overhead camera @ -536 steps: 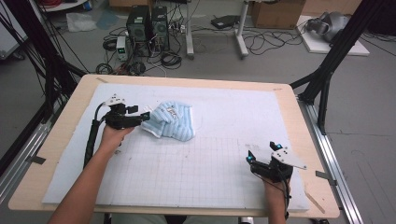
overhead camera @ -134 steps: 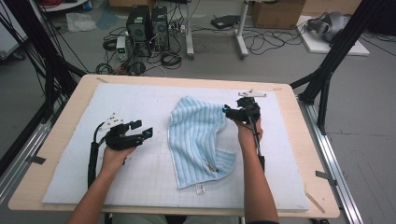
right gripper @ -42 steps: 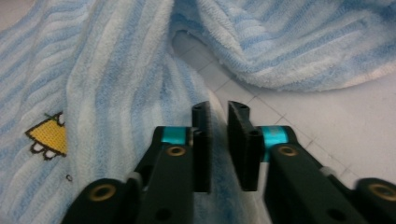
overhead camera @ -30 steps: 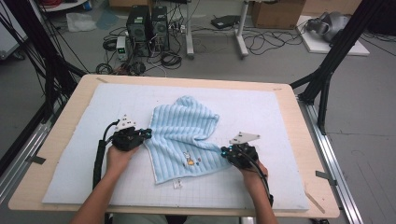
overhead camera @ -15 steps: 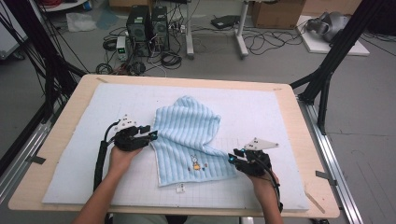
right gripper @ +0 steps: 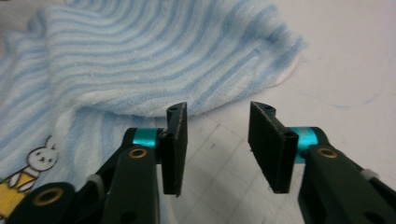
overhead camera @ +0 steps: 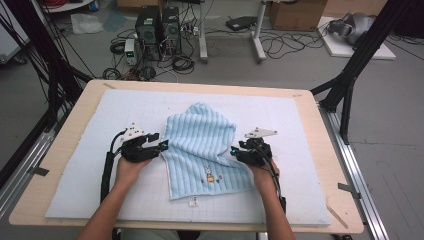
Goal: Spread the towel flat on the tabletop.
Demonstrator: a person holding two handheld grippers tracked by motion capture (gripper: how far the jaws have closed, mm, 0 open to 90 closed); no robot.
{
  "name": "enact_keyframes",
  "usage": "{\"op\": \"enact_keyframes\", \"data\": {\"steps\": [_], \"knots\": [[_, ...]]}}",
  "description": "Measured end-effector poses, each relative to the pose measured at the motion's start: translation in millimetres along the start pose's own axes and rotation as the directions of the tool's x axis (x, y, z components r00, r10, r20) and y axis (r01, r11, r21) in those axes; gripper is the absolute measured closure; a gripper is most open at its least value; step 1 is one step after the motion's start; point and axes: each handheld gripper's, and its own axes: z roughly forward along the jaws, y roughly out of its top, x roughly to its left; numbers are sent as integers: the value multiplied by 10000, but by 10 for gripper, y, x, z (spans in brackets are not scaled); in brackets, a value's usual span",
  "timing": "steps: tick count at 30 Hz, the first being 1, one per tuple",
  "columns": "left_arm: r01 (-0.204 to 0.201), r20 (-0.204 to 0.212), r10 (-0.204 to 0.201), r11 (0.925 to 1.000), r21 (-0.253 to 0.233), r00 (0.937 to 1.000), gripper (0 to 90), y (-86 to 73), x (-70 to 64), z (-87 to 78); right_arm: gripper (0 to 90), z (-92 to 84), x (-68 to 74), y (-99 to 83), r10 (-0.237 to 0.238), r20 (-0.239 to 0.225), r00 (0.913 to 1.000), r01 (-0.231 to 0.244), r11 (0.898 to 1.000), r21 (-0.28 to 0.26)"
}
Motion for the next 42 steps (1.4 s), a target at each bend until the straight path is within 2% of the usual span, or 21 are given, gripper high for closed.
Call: {"op": "enact_keyframes", "data": {"steps": [1, 5, 8, 9, 13, 18, 21, 23, 26, 29, 31, 33, 35, 37, 38, 40, 42], "knots": [[-9, 4, 9, 10000, -10, 10000, 467, 0, 0, -6, 641, 98, 34, 19, -183, -28, 9998, 183, 9993, 312], [85, -87, -87, 9998, -172, 9999, 467, 3, 17, -38, 662, 205, 74, 26, -359, -221, 9991, 371, 9977, 571], [123, -122, -126, 9996, -249, 9998, 467, -1, 29, -56, 664, 270, 95, 47, -229, -379, 9990, 251, 9979, 593], [139, -143, -144, 9995, -298, 9998, 467, -4, 27, -58, 665, 300, 108, 79, -29, -512, 9987, 56, 9986, 518], [163, -155, -168, 9993, -325, 9997, 467, -16, 31, -70, 683, 363, 152, 154, -52, -673, 9977, 83, 9989, 455], [181, -210, -188, 9992, -347, 9996, 467, -26, 40, -96, 731, 542, 277, 302, -488, -914, 9946, 558, 9955, 762], [186, -237, -194, 9992, -350, 9995, 467, -32, 41, -107, 732, 582, 314, 369, -586, -1043, 9928, 663, 9952, 715], [192, -229, -201, 9991, -368, 9995, 467, -34, 48, -115, 735, 621, 366, 435, -846, -1155, 9897, 932, 9931, 717], [246, -234, -256, 9988, -423, 9994, 467, -39, 51, -119, 735, 703, 442, 499, -1135, -1214, 9861, 1261, 9869, 1008], [202, -215, -211, 9990, -398, 9995, 467, -41, 50, -123, 732, 763, 484, 522, -1274, -1235, 9841, 1406, 9845, 1052], [217, -203, -226, 9989, -420, 9995, 467, -42, 46, -125, 699, 782, 494, 516, -1353, -1281, 9825, 1494, 9829, 1072], [227, -198, -235, 9988, -431, 9995, 467, -45, 42, -126, 589, 781, 486, 506, -1325, -1250, 9833, 1466, 9828, 1118], [243, -193, -251, 9989, -398, 9995, 467, -53, 40, -127, 474, 765, 476, 496, -1178, -934, 9886, 1284, 9848, 1170], [220, -216, -228, 9991, -360, 9995, 467, -61, 42, -124, 473, 766, 451, 472, -847, -1073, 9906, 976, 9878, 1215], [246, -220, -254, 9990, -380, 9994, 467, -64, 40, -121, 484, 767, 445, 462, -620, -1161, 9913, 762, 9896, 1222], [250, -210, -258, 9990, -358, 9994, 468, -65, 37, -122, 547, 769, 439, 459, -516, -1349, 9895, 683, 9902, 1222], [241, -202, -248, 9991, -358, 9995, 468, -64, 37, -121, 703, 766, 440, 462, -438, -1620, 9858, 649, 9897, 1278]]}}
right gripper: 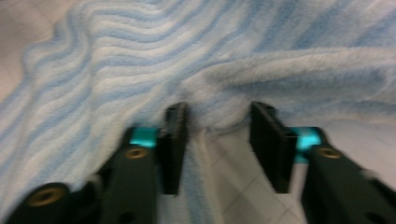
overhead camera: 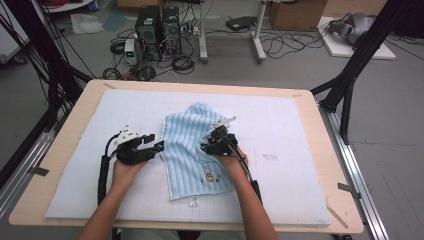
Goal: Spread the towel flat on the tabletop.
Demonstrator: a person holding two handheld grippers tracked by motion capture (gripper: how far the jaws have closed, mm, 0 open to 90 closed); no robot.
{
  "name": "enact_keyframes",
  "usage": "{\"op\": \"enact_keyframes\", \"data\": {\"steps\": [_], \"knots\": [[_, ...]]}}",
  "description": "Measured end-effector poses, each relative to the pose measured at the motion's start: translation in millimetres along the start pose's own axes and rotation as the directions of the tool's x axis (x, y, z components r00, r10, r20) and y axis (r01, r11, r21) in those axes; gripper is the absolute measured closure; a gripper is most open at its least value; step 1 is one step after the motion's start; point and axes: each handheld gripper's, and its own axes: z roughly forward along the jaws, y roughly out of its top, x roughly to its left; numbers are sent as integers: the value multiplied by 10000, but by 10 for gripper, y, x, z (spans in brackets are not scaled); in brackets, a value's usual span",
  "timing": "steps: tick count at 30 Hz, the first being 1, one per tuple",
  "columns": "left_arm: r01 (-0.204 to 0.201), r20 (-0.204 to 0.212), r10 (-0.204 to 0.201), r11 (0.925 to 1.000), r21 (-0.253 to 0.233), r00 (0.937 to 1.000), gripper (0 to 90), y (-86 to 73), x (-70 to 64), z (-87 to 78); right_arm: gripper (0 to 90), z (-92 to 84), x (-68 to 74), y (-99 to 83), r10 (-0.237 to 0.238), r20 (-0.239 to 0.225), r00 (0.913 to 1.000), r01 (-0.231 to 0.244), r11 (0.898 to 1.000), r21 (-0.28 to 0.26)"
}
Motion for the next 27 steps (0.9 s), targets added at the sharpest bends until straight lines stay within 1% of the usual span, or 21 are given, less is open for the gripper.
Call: {"op": "enact_keyframes", "data": {"steps": [1, 2, 3, 5, 7, 8, 9, 12, 14, 16, 18, 20, 21, 22, 23, 25, 26, 27], "knots": [[-15, -15, 15, 10000, 24, 10000, 469, -1, 1, -1, 778, 0, 8, 3, -71, -208, 9998, 71, 10000, 5], [-16, -6, 16, 10000, 32, 10000, 469, -2, 3, -1, 818, -3, 28, 8, -340, -136, 9993, 340, 9994, 0], [-8, -10, 8, 10000, 29, 10000, 469, -2, 4, -2, 832, -12, 56, 16, -617, 63, 9981, 617, 9981, 26], [-48, -17, 48, 10000, 19, 10000, 469, -2, 4, -6, 836, -50, 81, 26, -904, 366, 9952, 902, 9959, 83], [-32, -4, 32, 10000, 4, 10000, 469, -1, 1, -8, 835, -130, 60, 22, -850, 619, 9945, 851, 9964, 3], [-47, -1, 47, 10000, 7, 10000, 469, -1, -1, -6, 835, -182, 35, 14, -906, 834, 9924, 911, 9958, -27], [-76, 2, 76, 10000, 19, 10000, 469, -2, -1, -4, 834, -236, 9, 3, -854, 1040, 9909, 861, 9963, -21], [-46, 36, 46, 10000, 48, 10000, 469, -3, -10, 5, 835, -396, -112, -53, -767, 1583, 9844, 790, 9968, -80], [-15, 28, 15, 10000, 14, 10000, 470, -5, -19, 16, 836, -488, -189, -93, -675, 1960, 9783, 702, 9975, -70], [10, 77, -10, 10000, 23, 10000, 469, -3, -28, 18, 838, -563, -267, -127, -486, 2119, 9761, 525, 9985, -127], [8, 79, -8, 10000, 19, 10000, 470, -1, -34, 20, 842, -622, -323, -149, -366, 2392, 9703, 426, 9989, -198], [29, 86, -29, 10000, 15, 10000, 470, -1, -37, 22, 846, -649, -376, -158, -262, 2896, 9568, 346, 9991, -240], [50, 88, -50, 10000, 18, 9999, 469, -1, -40, 24, 847, -648, -402, -161, -210, 3221, 9465, 279, 9995, -168], [31, 135, -32, 10000, 58, 9999, 469, -1, -43, 26, 847, -640, -423, -163, -261, 3463, 9378, 297, 9995, -52], [25, 161, -26, 10000, 74, 9999, 469, -1, -49, 29, 847, -612, -457, -170, -228, 3818, 9239, 206, 9997, 99], [5, 199, -7, 9999, 125, 9998, 469, -4, -64, 40, 846, -545, -503, -182, -280, 4292, 9028, 105, 9990, 431], [-11, 241, 7, 9999, 163, 9997, 469, -6, -68, 45, 845, -510, -521, -186, -255, 4418, 8968, 20, 9986, 536], [23, 264, -28, 9999, 169, 9996, 469, -10, -74, 52, 839, -475, -529, -187, -227, 4503, 8926, -28, 9984, 558]]}}
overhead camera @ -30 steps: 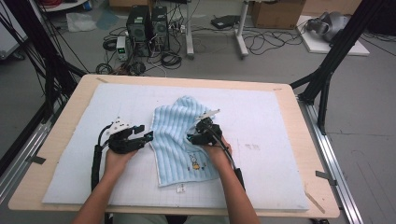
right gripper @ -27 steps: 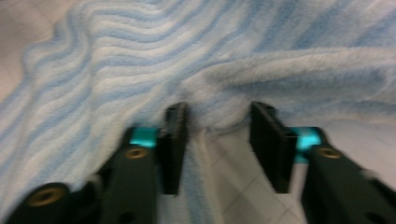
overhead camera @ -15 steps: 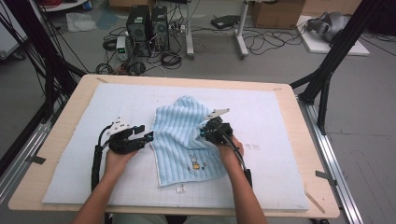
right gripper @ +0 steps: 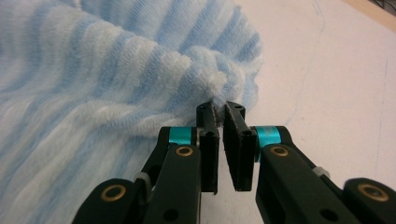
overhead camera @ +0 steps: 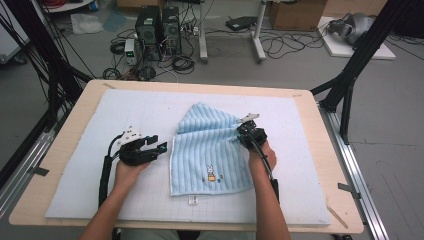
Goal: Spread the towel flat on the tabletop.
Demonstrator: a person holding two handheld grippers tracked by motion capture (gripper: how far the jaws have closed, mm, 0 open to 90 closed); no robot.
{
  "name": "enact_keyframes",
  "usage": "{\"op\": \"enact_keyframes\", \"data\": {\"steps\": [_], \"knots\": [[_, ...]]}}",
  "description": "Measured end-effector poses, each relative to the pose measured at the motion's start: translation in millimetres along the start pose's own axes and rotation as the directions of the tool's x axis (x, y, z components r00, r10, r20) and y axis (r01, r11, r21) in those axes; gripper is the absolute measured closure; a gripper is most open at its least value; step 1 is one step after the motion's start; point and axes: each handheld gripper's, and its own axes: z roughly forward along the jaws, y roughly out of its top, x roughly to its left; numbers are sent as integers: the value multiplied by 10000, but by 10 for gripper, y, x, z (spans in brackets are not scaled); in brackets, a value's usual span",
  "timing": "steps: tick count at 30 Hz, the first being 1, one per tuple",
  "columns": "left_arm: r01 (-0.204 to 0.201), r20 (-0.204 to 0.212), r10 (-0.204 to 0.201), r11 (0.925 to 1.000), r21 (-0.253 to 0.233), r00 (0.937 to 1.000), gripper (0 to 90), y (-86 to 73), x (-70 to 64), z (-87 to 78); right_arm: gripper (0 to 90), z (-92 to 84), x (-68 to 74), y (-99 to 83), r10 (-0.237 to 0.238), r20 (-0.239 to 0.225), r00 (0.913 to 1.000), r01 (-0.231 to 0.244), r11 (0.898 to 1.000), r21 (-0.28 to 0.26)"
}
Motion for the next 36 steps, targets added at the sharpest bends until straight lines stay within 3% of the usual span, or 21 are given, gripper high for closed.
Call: {"op": "enact_keyframes", "data": {"steps": [4, 10, 14, 16, 18, 21, 23, 26, 27, 29, 32, 36], "knots": [[45, 98, -45, 10000, 34, 9999, 466, -1, -1, 2, 692, 50, 16, -3, 296, -289, 9991, -304, 9991, -291], [17, 161, -19, 9999, 133, 9999, 460, -3, -3, 3, 497, -217, -98, -142, 1112, -1070, 9880, -1274, 9791, -1587], [54, 222, -60, 9996, 279, 9997, 456, 0, -21, 26, 410, -359, -142, -280, 1108, -1432, 9835, -1357, 9746, -1780], [88, 208, -98, 9989, 471, 9997, 440, 7, -31, 50, 405, -379, -142, -348, 950, -1616, 9823, -1225, 9779, -1693], [166, 220, -179, 9981, 585, 9996, 425, 18, -37, 81, 386, -369, -123, -409, 688, -1432, 9873, -912, 9835, -1563], [179, 312, -204, 9968, 779, 9993, 419, 38, -61, 146, 377, -319, -112, -467, 701, -1650, 9838, -938, 9856, -1405], [145, 273, -172, 9950, 984, 9995, 413, 52, -75, 197, 398, -295, -128, -486, 960, -2117, 9726, -1231, 9853, -1188], [131, 108, -143, 9944, 1052, 9998, 405, 66, -85, 244, 360, -293, -176, -513, 1595, -3026, 9397, -1993, 9742, -1056], [156, 56, -163, 9935, 1127, 9999, 405, 69, -83, 255, 311, -298, -186, -525, 1615, -3065, 9381, -2032, 9730, -1092], [231, 86, -246, 9888, 1473, 9997, 405, 79, -81, 292, 239, -306, -185, -548, 1600, -3052, 9387, -2030, 9725, -1145], [-79, 105, 60, 9828, 1843, 9999, 424, 104, -118, 370, 159, -289, -157, -566, 1387, -3101, 9406, -1742, 9806, -898], [-420, -12, 437, 9674, 2499, 9990, 502, 112, -175, 465, 169, -276, -102, -563, 1127, -2844, 9521, -1370, 9883, -668]]}}
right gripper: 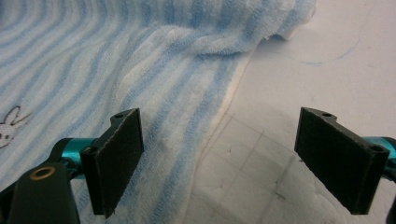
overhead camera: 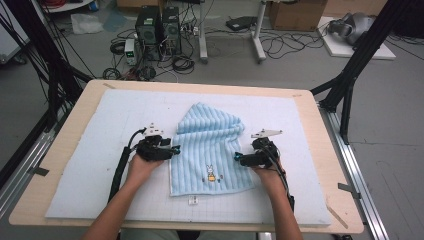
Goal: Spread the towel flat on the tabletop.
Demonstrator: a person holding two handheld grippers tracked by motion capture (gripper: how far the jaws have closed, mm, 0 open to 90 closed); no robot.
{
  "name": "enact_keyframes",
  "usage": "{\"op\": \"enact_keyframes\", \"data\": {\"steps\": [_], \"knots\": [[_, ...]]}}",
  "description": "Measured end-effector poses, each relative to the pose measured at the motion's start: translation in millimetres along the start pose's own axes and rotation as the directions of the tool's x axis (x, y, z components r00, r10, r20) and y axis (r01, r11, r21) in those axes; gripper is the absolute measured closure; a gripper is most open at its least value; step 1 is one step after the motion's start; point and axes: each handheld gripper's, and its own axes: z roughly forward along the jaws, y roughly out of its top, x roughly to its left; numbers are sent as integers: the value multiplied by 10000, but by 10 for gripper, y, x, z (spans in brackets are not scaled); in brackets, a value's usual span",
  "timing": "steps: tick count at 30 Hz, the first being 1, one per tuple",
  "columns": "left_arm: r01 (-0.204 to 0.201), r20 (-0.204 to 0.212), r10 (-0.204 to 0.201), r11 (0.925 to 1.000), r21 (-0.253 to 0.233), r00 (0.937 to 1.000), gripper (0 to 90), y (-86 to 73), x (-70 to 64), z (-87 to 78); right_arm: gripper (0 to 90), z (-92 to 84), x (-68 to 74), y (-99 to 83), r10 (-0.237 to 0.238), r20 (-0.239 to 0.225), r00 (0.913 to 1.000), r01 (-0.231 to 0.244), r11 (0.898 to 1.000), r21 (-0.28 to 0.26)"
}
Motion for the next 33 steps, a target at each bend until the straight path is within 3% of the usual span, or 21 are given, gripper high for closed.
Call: {"op": "enact_keyframes", "data": {"steps": [4, 6, 7, 11, 17, 18, 21, 23, 25, 28, 33], "knots": [[-18, -441, 23, 9999, 123, 9990, 660, 4, -15, 8, 442, -5, 32, 13, -116, -61, 9999, 115, 9998, -147], [196, -218, -194, 9998, 53, 9996, 827, 2, 12, 8, 517, 21, 49, 24, -185, -61, 9998, 184, 9997, -145], [195, -258, -193, 9998, 53, 9995, 869, 2, 10, 8, 531, 42, 59, 29, -116, -82, 9999, 115, 9999, -75], [32, -360, -29, 9999, 96, 9993, 878, 4, 24, -7, 586, 115, 104, 49, -13, -187, 9998, 13, 10000, 7], [422, -234, -430, 9985, -358, 9988, 878, 2, 194, -69, 597, 122, 111, 113, 193, -176, 9997, -200, 9990, -394], [446, -216, -453, 9985, -308, 9987, 878, 9, 214, -71, 598, 146, 122, 124, 182, -281, 9994, -191, 9993, -310], [534, -298, -543, 9981, -305, 9981, 877, 50, 269, -65, 616, 246, 163, 161, 75, 17, 10000, -75, 10000, 46], [647, -314, -658, 9973, -347, 9973, 877, 87, 316, -69, 681, 274, 167, 198, 30, 9, 10000, -30, 10000, 82], [722, -356, -735, 9967, -378, 9967, 877, 121, 375, -71, 841, 298, 184, 235, -184, -127, 9998, 186, 9997, 183], [841, -425, -861, 9954, -466, 9954, 877, 140, 456, -73, 864, 348, 245, 300, -622, 202, 9979, 617, 9978, 232], [693, -631, -731, 9958, -605, 9953, 877, 154, 530, -23, 864, 444, 237, 382, -456, 756, 9961, 455, 9990, 31]]}}
